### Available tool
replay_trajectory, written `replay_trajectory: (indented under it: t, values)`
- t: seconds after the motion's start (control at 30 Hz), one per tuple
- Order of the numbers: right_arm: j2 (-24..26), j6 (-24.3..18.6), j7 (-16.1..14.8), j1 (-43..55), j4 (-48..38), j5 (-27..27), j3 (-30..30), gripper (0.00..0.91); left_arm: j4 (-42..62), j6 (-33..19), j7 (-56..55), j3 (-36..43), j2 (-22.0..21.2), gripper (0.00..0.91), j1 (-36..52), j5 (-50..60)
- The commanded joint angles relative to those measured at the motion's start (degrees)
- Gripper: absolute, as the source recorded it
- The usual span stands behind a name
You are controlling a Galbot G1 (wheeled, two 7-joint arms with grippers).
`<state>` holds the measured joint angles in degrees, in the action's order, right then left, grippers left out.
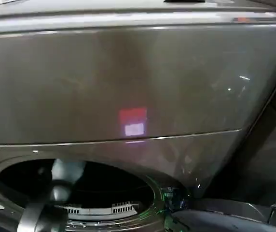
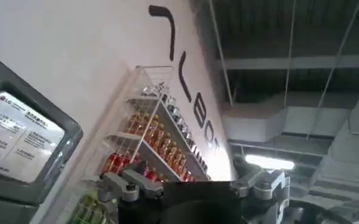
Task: Grasp the clothes from the dryer.
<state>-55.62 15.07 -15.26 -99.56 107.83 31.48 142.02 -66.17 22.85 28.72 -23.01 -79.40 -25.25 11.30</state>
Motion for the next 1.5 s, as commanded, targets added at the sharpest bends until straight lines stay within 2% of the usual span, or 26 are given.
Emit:
replay_trajectory:
  t: [0.03,0.23,0.4,0.6,1.5]
  values:
    - [0.1,-3.2,-0.5,0.5,-0.2,0.7,-0.2,0.907,-13.9,-10.3,-20.5,-6.3,-3.0,0.000,-13.1,-18.5]
    - [0.2,-4.3,0.5,0.8,0.3,1.9,-0.7,0.907,-21.1,-17.4,-25.8,-6.3,-5.1,0.000,-19.5,-18.4]
    - [0.3,-5.1,0.4,1.0,0.3,1.8,-0.5,0.907,-23.1,-19.0,-29.2,-5.8,-6.8,0.000,-24.0,-15.1]
    - [1.1,-5.6,1.7,0.7,-0.7,2.0,0.3,0.907,-24.8,-18.1,-31.0,-5.7,-8.0,0.000,-24.6,-14.8]
    - [1.1,-4.0,1.2,-0.3,-0.7,1.3,3.7,0.907,-26.2,-17.0,-29.1,-5.1,-7.1,0.000,-24.7,-13.9]
